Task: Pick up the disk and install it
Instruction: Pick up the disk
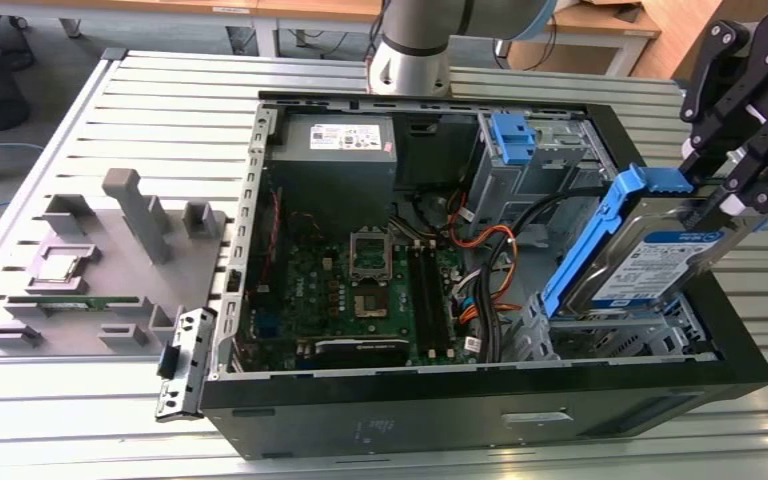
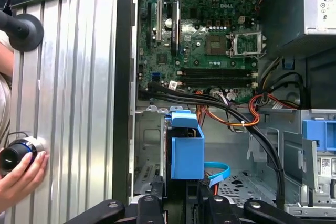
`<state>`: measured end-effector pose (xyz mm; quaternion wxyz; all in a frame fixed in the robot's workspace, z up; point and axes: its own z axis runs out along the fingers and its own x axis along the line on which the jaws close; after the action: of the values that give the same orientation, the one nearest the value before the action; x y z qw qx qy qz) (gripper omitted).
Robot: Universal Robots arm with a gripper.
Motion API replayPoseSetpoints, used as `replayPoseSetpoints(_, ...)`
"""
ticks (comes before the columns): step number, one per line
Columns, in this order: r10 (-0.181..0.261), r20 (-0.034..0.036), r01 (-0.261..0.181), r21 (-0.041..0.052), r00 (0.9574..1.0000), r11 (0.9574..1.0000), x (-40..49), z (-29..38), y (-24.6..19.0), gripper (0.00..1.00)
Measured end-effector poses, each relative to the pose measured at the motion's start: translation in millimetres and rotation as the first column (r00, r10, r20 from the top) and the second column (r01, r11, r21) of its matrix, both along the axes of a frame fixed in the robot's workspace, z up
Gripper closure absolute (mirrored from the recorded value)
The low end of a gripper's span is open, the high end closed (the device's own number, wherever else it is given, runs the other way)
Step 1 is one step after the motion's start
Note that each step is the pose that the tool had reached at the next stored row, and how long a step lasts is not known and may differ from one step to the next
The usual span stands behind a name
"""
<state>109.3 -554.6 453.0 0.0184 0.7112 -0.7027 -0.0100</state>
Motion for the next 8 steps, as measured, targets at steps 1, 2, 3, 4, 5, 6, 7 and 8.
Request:
replayPoseSetpoints(1, 0.0, 0.0, 0.0, 0.0047, 1.0, 1.0, 0.0, 0.1, 0.1, 0.65)
replayPoseSetpoints(2, 0.0, 0.0, 0.0, 0.0074, 1.0, 1.0, 0.0, 0.3, 0.1, 0.65)
replayPoseSetpoints(3, 0.0, 0.0, 0.0, 0.0077, 1.0, 1.0, 0.0, 0.3, 0.2, 0.65)
replayPoseSetpoints(4, 0.0, 0.0, 0.0, 0.0078, 1.0, 1.0, 0.0, 0.2, 0.2, 0.65)
replayPoseSetpoints(5, 0.0, 0.0, 0.0, 0.0079, 1.0, 1.0, 0.0, 0.2, 0.2, 0.65)
replayPoseSetpoints(6, 0.0, 0.0, 0.0, 0.0078, 1.0, 1.0, 0.0, 0.3, 0.1, 0.65)
replayPoseSetpoints(7, 0.0, -0.0001, 0.0, 0.0079, 1.0, 1.0, 0.0, 0.2, 0.1, 0.65)
replayPoseSetpoints(8, 0.0, -0.0001, 0.0, 0.0079, 1.0, 1.0, 0.2, 0.2, 0.1, 0.65)
